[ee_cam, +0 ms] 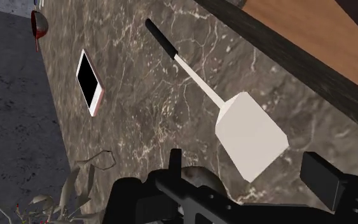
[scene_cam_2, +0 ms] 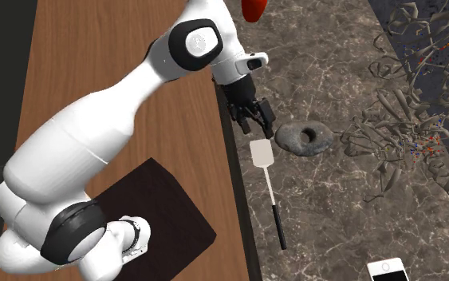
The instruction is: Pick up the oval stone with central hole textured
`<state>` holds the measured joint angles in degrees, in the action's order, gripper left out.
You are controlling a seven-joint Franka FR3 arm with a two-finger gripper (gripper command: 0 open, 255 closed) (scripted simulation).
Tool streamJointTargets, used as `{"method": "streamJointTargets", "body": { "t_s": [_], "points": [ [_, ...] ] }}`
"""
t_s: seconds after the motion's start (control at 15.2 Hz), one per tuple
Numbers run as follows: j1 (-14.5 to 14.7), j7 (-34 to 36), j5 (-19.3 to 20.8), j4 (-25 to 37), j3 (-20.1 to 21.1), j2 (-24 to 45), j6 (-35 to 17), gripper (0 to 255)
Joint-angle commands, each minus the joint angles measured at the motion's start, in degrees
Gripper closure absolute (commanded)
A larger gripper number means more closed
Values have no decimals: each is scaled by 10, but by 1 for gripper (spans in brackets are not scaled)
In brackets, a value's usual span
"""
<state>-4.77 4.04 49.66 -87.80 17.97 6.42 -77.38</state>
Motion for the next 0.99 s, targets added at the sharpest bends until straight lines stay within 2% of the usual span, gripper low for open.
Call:
{"method": "streamJointTargets", "body": {
  "t_s": [0.0, 0.13, 0.2, 0.66, 0.79, 0.86, 0.92],
  "points": [
    [12, -7, 67, 50, 0, 50, 26, 0],
    [31, -23, 132, 111, -5, 104, 54, 0],
    [35, -25, 139, 118, -7, 110, 57, 0],
    [26, 20, 125, 57, -7, 103, 26, 0],
    [26, 20, 125, 57, -7, 103, 26, 0],
    [26, 21, 124, 57, -7, 103, 25, 255],
    [26, 21, 124, 57, -7, 103, 25, 255]
  ]
}}
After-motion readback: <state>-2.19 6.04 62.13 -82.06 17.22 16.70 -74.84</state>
